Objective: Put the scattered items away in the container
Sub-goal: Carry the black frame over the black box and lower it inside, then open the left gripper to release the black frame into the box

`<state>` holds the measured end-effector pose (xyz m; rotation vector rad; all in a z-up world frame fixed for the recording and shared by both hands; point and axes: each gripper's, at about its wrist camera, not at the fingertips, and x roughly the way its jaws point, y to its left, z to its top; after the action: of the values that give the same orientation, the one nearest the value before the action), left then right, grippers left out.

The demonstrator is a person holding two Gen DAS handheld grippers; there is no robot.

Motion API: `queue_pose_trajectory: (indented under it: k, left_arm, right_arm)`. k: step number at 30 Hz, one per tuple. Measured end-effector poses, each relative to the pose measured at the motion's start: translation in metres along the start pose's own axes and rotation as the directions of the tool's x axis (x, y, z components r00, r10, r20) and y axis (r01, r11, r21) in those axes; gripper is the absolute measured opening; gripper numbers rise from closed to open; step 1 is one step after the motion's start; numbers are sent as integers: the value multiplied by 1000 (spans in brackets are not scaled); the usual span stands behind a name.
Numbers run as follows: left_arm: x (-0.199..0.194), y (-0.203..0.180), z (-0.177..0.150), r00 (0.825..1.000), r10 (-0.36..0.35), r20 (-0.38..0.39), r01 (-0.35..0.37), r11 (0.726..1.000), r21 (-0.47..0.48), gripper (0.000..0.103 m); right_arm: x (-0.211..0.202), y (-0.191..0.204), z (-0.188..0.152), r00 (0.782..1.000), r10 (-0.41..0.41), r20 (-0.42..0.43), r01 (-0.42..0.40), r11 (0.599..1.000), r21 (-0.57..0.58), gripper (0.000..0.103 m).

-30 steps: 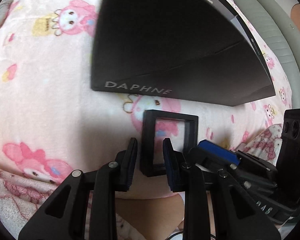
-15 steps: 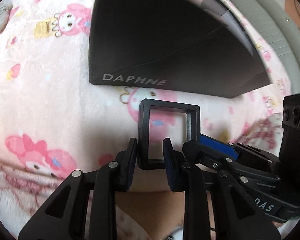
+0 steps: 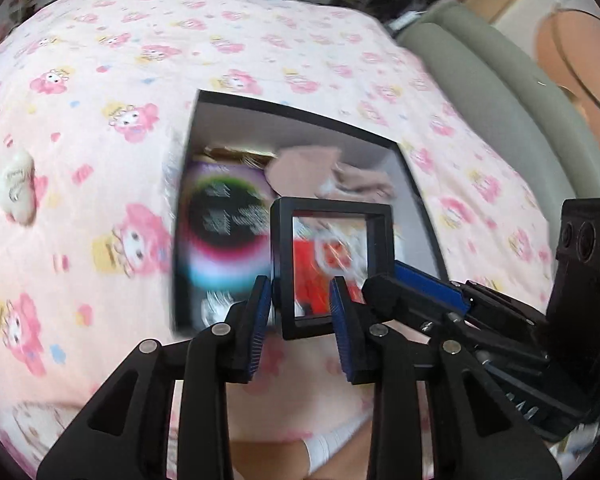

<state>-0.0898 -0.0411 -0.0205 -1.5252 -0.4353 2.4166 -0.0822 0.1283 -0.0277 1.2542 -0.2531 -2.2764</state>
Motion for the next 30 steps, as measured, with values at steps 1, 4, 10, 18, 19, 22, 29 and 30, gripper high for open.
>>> queue_pose_trajectory:
  k: [1, 4, 10, 18, 19, 22, 29, 30]
  left_arm:
    - [6, 6, 6, 1000, 22, -3, -22, 1000, 6, 28]
    - [30, 19, 23, 997, 40, -71, -41, 999, -5, 28]
    - [88, 17, 26, 972, 110, -208, -107, 994, 28, 28]
    - [104, 14, 19, 939, 208, -275, -195, 978, 75, 30]
    - [104, 15, 19, 939, 204, -278, -193, 979, 67, 30]
    - [94, 18, 20, 953, 189, -235, -184, 982, 43, 30]
    - [105, -11, 20, 976, 2, -219, 15, 997, 76, 30]
    - [114, -15, 23, 973, -9, -231, 29, 996, 82, 30]
  right_arm:
    - [11, 0, 12, 1000, -3, -26, 3, 1000, -14, 22]
    - [47, -15, 39, 992, 26, -126, -29, 999, -19, 22]
    - [82, -53, 38, 978, 87, -190, -72, 994, 86, 22]
    - [104, -68, 18, 943, 146, -299, -102, 982, 156, 21]
    - [104, -69, 18, 941, 153, -303, -107, 981, 161, 21]
    - [97, -71, 21, 952, 135, -276, -95, 984, 152, 21]
    - [61, -82, 33, 991, -85, -108, 96, 990, 104, 21]
    - [59, -84, 34, 988, -121, -99, 130, 987, 98, 21]
